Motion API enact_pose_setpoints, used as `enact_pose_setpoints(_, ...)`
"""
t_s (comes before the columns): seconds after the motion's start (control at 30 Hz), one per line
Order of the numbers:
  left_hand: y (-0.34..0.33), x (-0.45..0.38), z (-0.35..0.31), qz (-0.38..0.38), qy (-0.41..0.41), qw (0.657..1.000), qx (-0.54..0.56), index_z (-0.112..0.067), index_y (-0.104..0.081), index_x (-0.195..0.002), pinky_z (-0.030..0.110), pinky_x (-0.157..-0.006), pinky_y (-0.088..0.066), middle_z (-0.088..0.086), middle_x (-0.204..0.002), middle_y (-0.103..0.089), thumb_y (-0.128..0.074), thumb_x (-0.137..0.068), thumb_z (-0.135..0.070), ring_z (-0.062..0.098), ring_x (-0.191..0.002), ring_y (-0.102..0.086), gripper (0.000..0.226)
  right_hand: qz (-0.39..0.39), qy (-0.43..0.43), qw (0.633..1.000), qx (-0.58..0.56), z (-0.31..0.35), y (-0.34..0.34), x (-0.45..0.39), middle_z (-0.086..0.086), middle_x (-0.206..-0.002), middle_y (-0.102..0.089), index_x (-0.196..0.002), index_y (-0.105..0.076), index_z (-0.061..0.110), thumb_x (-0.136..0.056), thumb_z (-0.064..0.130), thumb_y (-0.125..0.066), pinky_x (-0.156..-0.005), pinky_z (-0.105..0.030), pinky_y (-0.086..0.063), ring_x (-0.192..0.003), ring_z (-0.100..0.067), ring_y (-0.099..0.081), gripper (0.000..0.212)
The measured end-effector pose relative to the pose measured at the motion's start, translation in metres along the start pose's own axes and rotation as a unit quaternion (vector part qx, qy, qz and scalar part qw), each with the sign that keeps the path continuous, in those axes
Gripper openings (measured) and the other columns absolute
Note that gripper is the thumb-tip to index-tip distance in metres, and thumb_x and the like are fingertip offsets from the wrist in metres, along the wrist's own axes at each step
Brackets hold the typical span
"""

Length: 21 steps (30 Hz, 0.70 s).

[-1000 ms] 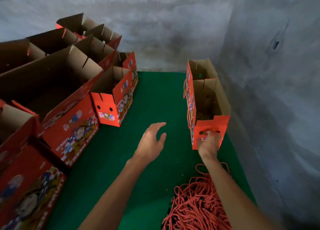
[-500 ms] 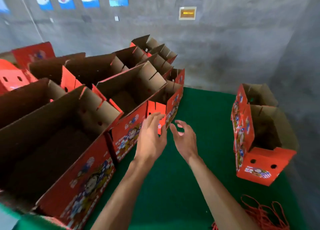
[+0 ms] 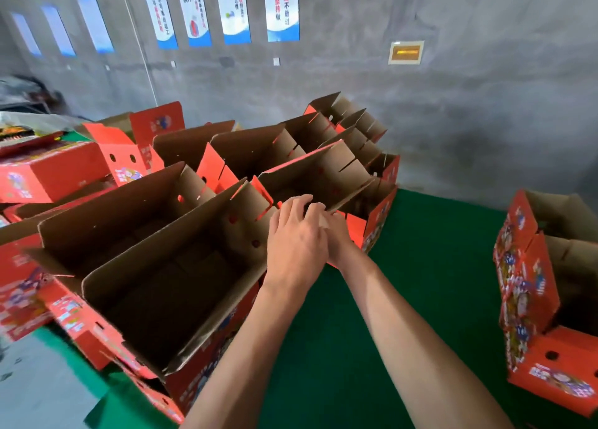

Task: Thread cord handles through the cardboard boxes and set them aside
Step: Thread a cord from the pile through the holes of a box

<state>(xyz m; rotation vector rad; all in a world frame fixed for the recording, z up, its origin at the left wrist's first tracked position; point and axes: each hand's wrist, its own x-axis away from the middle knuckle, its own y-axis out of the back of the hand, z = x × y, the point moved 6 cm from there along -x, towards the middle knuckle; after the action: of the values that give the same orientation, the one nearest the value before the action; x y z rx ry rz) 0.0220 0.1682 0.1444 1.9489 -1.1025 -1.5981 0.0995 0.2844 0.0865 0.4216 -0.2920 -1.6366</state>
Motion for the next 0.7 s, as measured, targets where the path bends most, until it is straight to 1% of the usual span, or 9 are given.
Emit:
enact_pose_setpoints(0.03,0.001,0.0,0.0,0.0,0.004,1.0,0.006,-0.018,-0.062,-0.135,0.04,-0.12,-0.028,0.003,-0.147,-0.052,-0.054,-0.101,-0.023,0.022,-0.142,-0.039,0.035,0.025,-0.025,0.999,-0.02,0.0,-0.001,0.0,-0.004,-0.124,-0.068,-0.124,-0.063,0.014,-0.108,0.022,-0.046,-0.084,-0.025,-0.051,-0.121,-0.023,-0.064,0.025)
enact_pose_setpoints(0.07,0.002,-0.001,0.0,-0.001,0.005,1.0,0.013,-0.017,-0.062,-0.136,0.039,-0.12,-0.028,0.003,-0.147,-0.053,-0.054,-0.102,-0.024,0.022,-0.142,-0.04,0.035,0.053,-0.069,0.989,-0.123,-0.007,-0.001,-0.007,-0.009,-0.123,-0.068,-0.125,-0.063,0.01,-0.107,0.021,-0.046,-0.077,-0.024,-0.053,-0.117,-0.026,-0.065,0.027)
enact_pose_setpoints(0.13,0.006,-0.002,-0.004,-0.004,-0.011,1.0,0.026,-0.015,-0.063,-0.134,0.041,-0.121,-0.03,0.005,-0.145,-0.055,-0.056,-0.101,-0.022,0.024,-0.14,-0.043,0.035,0.064,-0.12,0.962,-0.236,-0.011,0.003,-0.005,-0.016,-0.111,-0.069,-0.127,-0.059,-0.001,-0.105,0.017,-0.046,-0.06,-0.027,-0.054,-0.093,-0.028,-0.069,0.032)
enact_pose_setpoints(0.17,0.008,-0.003,-0.007,-0.005,-0.022,0.999,0.031,-0.014,-0.064,-0.133,0.044,-0.12,-0.03,0.006,-0.144,-0.056,-0.058,-0.099,-0.02,0.025,-0.14,-0.044,0.035,0.045,-0.14,0.943,-0.3,-0.011,0.011,-0.002,-0.013,-0.098,-0.068,-0.123,-0.06,-0.004,-0.102,0.013,-0.048,-0.055,-0.028,-0.051,-0.079,-0.024,-0.068,0.03)
enact_pose_setpoints(0.23,0.011,-0.006,-0.013,-0.008,-0.041,0.998,0.035,-0.014,-0.064,-0.132,0.048,-0.122,-0.026,0.006,-0.143,-0.057,-0.059,-0.095,-0.017,0.026,-0.141,-0.043,0.037,0.023,-0.127,0.915,-0.382,-0.002,0.026,0.002,-0.009,-0.081,-0.07,-0.111,-0.066,-0.005,-0.093,0.0,-0.05,-0.049,-0.025,-0.051,-0.063,-0.022,-0.07,0.024)
enact_pose_setpoints(0.3,0.015,-0.009,-0.022,-0.018,-0.063,0.997,0.042,-0.012,-0.065,-0.131,0.05,-0.124,-0.02,0.006,-0.143,-0.058,-0.06,-0.093,-0.014,0.027,-0.145,-0.04,0.038,0.018,-0.107,0.886,-0.45,0.01,0.045,0.007,-0.013,-0.081,-0.072,-0.113,-0.066,-0.005,-0.089,-0.008,-0.046,-0.047,-0.023,-0.052,-0.06,-0.021,-0.073,0.032)
enact_pose_setpoints(0.37,0.019,-0.011,-0.035,-0.036,-0.088,0.994,0.047,-0.01,-0.065,-0.13,0.051,-0.125,-0.017,0.007,-0.143,-0.059,-0.06,-0.092,-0.012,0.027,-0.147,-0.038,0.038,0.016,-0.096,0.882,-0.462,0.018,0.067,0.013,-0.017,-0.088,-0.073,-0.12,-0.064,-0.006,-0.09,-0.009,-0.045,-0.049,-0.025,-0.054,-0.062,-0.021,-0.075,0.036)
enact_pose_setpoints(0.47,0.027,-0.012,-0.059,-0.07,-0.126,0.987,0.075,-0.008,-0.066,-0.127,0.055,-0.124,-0.019,0.008,-0.142,-0.06,-0.06,-0.091,-0.011,0.029,-0.148,-0.037,0.036,0.002,-0.08,0.887,-0.455,0.026,0.106,0.023,-0.022,-0.098,-0.073,-0.117,-0.067,-0.005,-0.091,-0.008,-0.048,-0.052,-0.029,-0.057,-0.068,-0.025,-0.076,0.032)
enact_pose_setpoints(0.7,0.04,0.0,-0.125,-0.122,-0.21,0.959,0.146,-0.012,-0.068,-0.123,0.053,-0.124,-0.021,0.005,-0.14,-0.061,-0.061,-0.093,-0.012,0.027,-0.146,-0.041,0.031,-0.026,0.001,0.901,-0.434,0.032,0.187,0.067,-0.019,-0.094,-0.076,-0.113,-0.07,-0.004,-0.093,0.0,-0.051,-0.055,-0.03,-0.057,-0.076,-0.026,-0.074,0.028)
